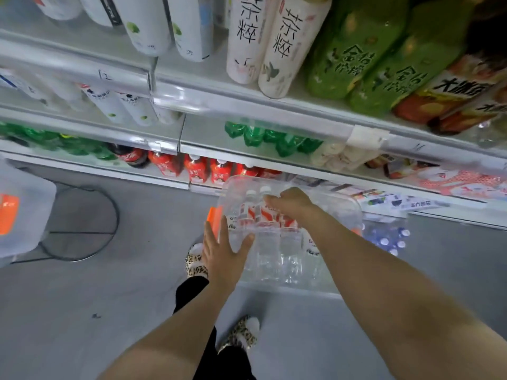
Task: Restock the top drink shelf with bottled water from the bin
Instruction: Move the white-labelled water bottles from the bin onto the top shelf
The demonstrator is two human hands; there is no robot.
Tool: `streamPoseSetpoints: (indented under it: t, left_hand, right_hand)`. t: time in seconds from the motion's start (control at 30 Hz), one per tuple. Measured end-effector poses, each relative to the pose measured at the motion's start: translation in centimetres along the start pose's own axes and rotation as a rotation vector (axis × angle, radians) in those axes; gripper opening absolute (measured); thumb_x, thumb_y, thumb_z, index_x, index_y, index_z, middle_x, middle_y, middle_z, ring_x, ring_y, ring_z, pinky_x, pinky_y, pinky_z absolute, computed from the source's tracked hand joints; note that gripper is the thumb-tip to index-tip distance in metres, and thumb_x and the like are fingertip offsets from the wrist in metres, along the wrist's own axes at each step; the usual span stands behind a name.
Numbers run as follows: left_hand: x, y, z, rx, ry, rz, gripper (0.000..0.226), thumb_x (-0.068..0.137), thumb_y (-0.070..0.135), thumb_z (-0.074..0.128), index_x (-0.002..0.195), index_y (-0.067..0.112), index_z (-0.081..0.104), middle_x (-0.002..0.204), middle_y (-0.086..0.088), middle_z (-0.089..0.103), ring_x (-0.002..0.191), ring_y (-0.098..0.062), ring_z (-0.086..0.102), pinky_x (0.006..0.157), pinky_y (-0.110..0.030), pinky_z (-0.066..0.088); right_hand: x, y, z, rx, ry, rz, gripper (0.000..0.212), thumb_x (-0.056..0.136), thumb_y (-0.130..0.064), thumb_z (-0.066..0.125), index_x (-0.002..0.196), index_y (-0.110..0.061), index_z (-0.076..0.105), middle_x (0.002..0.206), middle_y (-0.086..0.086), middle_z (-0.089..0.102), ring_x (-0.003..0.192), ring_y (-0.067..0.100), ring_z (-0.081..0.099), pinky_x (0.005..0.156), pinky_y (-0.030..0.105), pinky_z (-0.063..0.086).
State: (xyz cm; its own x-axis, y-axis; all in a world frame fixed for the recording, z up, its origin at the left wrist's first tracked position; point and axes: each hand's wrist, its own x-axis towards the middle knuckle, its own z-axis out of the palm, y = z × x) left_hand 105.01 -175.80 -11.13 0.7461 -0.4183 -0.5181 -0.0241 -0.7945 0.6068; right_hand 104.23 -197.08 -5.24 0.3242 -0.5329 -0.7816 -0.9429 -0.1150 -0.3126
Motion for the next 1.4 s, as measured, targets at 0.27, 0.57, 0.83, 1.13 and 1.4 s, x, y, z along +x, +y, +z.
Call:
streamPoseSetpoints:
  t: [0.27,0.57,0.83,1.13,1.4]
  left_hand:
    - [0.2,-0.2,0.3,-0.012,0.005,-0.030,0.102,0.069,0.093,0.017,0.157,0.041,0.008,0.167,0.004,-0.008,0.152,-0.033,0.008,0.119,-0.059,0.016]
    - [0.3,-0.3,0.5,-0.026,0.006,-0.052,0.106,0.066,0.097,0.012,0.157,0.042,0.008,0.167,0.003,-0.008,0.152,-0.033,0.006,0.120,-0.056,0.012]
    - [0.5,-0.7,0.8,-0.016,0.004,-0.039,0.097,0.073,0.093,0.012,0.156,0.044,0.006,0.166,0.006,-0.011,0.153,-0.031,0.003,0.120,-0.057,0.008]
    - [0.3,-0.7,0.7,-0.015,-0.013,-0.048,0.089,0.078,0.087,0.014,0.156,0.045,0.005,0.166,0.006,-0.010,0.152,-0.030,0.005,0.120,-0.055,0.008]
    - [0.5,-0.6,-1.1,-0.028,-0.115,-0.005,0.079,0.091,0.078,0.019,0.158,0.036,0.013,0.167,0.001,-0.003,0.153,-0.026,0.005,0.123,-0.051,0.012]
  right_hand:
    - [1.8,-1.2,1.1,-0.113,-0.047,0.039,0.058,0.088,-0.060,0.069,0.116,-0.009,0.064,0.101,0.007,0.069,0.088,0.024,0.066,0.074,0.031,0.051]
    - [1.5,-1.8,1.5,0.088,-0.089,0.088,0.039,0.084,-0.036,0.082,0.105,-0.006,0.067,0.096,0.013,0.076,0.081,0.028,0.076,0.070,0.041,0.064]
    - [1.0,-1.6,1.7,0.265,-0.223,0.097,0.043,0.082,-0.029,0.083,0.117,-0.009,0.068,0.108,0.014,0.076,0.100,0.033,0.074,0.096,0.050,0.057]
    - [-1.0,2.0,0.2,0.678,-0.217,0.055,0.030,0.094,-0.026,0.073,0.121,-0.016,0.064,0.098,0.008,0.079,0.087,0.023,0.078,0.069,0.035,0.062]
    - [-6.1,4.0,-0.7,0.864,-0.016,0.001,0.033,0.094,-0.024,0.073,0.125,-0.017,0.068,0.110,0.009,0.076,0.095,0.023,0.072,0.068,0.033,0.057]
